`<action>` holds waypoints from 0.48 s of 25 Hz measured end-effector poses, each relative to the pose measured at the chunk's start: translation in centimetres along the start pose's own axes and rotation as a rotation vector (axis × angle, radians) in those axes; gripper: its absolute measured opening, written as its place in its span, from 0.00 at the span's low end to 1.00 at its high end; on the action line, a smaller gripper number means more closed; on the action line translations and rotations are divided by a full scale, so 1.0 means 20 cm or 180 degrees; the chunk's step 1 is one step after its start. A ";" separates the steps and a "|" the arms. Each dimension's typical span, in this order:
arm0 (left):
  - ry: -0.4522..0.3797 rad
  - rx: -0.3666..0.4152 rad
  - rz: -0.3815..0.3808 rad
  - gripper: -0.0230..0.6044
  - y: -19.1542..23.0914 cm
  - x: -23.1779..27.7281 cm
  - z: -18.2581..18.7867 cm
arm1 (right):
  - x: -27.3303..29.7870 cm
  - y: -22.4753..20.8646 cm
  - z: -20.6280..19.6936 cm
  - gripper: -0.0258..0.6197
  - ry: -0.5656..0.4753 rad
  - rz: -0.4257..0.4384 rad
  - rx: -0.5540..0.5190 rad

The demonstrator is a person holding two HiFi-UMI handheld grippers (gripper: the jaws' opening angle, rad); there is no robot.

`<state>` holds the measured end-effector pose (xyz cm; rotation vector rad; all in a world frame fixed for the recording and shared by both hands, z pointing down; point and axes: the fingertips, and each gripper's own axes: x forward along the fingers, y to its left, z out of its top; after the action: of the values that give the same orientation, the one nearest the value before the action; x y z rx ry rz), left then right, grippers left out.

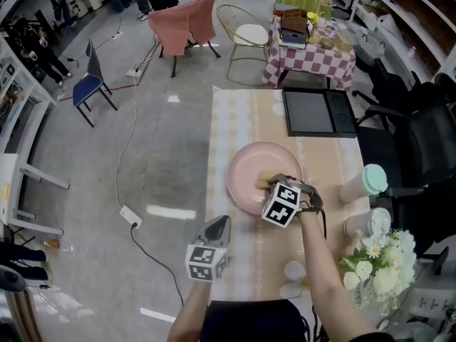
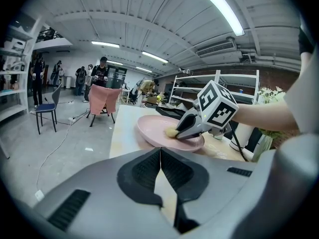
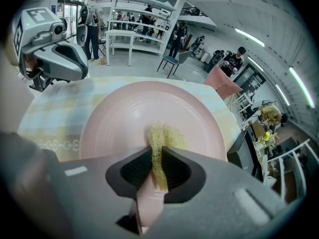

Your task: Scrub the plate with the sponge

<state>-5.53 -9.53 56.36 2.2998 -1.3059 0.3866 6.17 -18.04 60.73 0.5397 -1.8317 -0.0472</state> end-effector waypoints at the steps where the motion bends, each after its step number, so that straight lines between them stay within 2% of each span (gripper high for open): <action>1: 0.0001 -0.0001 -0.0003 0.05 0.00 0.00 0.00 | 0.00 0.01 0.00 0.13 0.0001 0.0006 0.0001; 12: -0.0010 0.0018 -0.0037 0.05 -0.01 -0.02 -0.02 | -0.02 0.08 -0.02 0.13 0.0024 0.0039 0.0003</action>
<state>-5.44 -8.98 56.47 2.3125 -1.2941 0.3836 6.09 -16.44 60.95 0.5287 -1.8277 -0.0358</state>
